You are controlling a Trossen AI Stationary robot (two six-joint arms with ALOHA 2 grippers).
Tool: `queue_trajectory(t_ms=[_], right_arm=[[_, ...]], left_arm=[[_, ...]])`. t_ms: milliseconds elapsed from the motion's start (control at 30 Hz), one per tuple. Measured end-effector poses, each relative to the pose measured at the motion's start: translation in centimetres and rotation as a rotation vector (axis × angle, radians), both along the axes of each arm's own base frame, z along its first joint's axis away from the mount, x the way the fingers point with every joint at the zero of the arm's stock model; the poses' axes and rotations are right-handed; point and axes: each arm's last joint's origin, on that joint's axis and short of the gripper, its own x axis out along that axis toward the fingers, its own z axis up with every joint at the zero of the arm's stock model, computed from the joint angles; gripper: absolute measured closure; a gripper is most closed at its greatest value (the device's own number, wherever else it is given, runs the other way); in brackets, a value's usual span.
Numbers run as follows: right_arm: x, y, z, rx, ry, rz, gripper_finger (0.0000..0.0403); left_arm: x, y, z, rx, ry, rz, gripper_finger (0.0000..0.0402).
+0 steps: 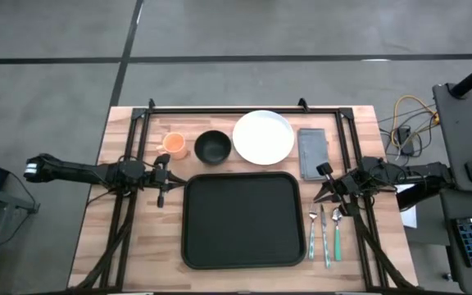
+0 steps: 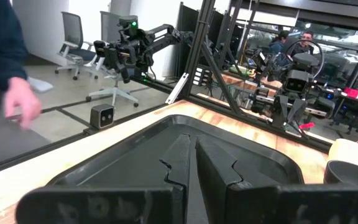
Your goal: Set up tray
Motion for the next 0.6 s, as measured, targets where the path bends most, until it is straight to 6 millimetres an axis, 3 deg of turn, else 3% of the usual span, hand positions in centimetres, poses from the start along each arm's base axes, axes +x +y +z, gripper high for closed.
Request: queue_trajectory(t_ms=[600], right_arm=[[0.0, 0.0, 0.01, -0.006, -0.004, 0.0, 0.0385]], left_arm=[[0.0, 0.0, 0.0, 0.0, 0.0, 0.0, 0.0401]])
